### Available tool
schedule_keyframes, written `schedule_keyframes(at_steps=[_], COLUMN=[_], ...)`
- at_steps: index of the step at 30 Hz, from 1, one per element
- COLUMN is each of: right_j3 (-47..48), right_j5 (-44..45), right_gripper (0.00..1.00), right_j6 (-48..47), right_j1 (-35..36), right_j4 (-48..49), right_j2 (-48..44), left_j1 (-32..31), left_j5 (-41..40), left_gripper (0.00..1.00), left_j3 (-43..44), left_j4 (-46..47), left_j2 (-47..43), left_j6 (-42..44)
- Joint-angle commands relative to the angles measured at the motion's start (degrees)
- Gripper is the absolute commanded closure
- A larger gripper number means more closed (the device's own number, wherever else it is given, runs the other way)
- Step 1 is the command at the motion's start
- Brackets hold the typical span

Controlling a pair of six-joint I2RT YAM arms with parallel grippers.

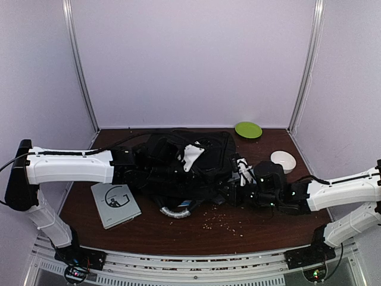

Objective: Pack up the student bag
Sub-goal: Unzip the student bag at the center of the board.

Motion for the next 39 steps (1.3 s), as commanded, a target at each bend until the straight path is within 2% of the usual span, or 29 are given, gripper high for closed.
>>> schedule_keyframes(at_steps=[1,6,18,19,22,24,28,39], right_j3=[-1.8,-3.5,-5.9,-6.0,-7.4,-8.5,-8.8,-5.6], right_j5=[-4.9,-11.3,-7.7,-6.6,-1.6,0.8,2.6,-0.9], right_gripper=[0.9,0.91,0.93,0.91,0.77,0.72,0.7,0.69], right_j6=[0.2,0.8,0.7,0.8,2.1,2.6,2.4,1.0], right_j1=[0.2,0.3,0.2,0.2,0.0,-0.3,-0.6,-0.7], right_j4=[3.1,6.6,5.5,5.4,5.3,5.5,4.7,7.7], right_j2=[-0.8,-1.8,-4.9,-5.1,-6.9,-8.3,-8.8,-3.2], left_j1=[-0.4,-0.4,-0.4,-0.4,-0.4,-0.4,-0.4,-0.3], left_j5=[-0.1,-0.6,-0.4,-0.4,-0.4,-0.5,-0.6,0.4], left_gripper=[1.0,1.0,1.0,1.0,1.0,1.0,1.0,1.0], left_j3=[2.4,2.4,2.4,2.4,2.4,2.1,1.9,1.9], left_j4=[4.8,4.8,5.0,5.0,4.9,4.9,4.9,5.1], left_j2=[-2.6,-2.3,-1.9,-1.9,-2.0,-2.3,-2.6,-3.1], left_j6=[0.0,0.0,-0.1,-0.1,-0.2,-0.1,-0.1,-0.2])
